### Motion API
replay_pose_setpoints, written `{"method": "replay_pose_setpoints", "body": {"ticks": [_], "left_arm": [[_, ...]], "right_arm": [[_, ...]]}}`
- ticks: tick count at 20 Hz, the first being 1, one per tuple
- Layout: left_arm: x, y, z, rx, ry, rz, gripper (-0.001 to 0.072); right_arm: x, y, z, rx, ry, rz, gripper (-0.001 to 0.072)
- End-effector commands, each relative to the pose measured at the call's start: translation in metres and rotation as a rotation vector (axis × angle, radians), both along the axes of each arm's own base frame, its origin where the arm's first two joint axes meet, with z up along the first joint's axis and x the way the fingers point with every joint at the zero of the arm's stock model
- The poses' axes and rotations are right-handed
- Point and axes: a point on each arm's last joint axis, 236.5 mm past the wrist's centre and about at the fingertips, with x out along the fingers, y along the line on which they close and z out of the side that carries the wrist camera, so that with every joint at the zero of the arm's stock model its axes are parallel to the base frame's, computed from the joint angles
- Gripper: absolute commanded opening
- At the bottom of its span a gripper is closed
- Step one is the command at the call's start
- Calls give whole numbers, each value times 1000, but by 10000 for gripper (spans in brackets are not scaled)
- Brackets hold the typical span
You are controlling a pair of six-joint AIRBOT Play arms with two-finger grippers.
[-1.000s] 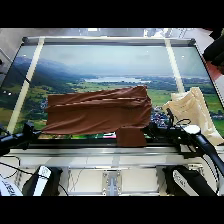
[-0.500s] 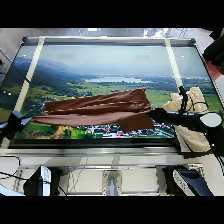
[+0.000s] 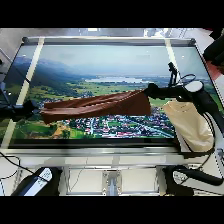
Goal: Fold the shirts.
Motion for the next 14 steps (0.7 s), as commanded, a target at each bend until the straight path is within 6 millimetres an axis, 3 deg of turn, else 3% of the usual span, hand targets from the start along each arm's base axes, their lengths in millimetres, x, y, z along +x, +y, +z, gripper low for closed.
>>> {"method": "replay_pose_setpoints", "body": {"ticks": [1, 4, 8, 11, 14], "left_arm": [[16, 31, -47, 186, 111, 29, 8], [30, 57, -67, 286, 112, 83, 8], [63, 49, -73, 304, 14, 61, 9], [89, 28, -72, 323, -72, 5, 10], [102, 24, -83, 306, -88, 27, 10]], "right_arm": [[43, 0, -43, -65, 21, 18, 13], [64, -11, -81, -94, 51, -34, 13], [65, -7, -119, -109, 103, -28, 14], [75, -2, -125, -133, 64, -48, 14], [79, 3, -124, -146, 39, -50, 14]]}}
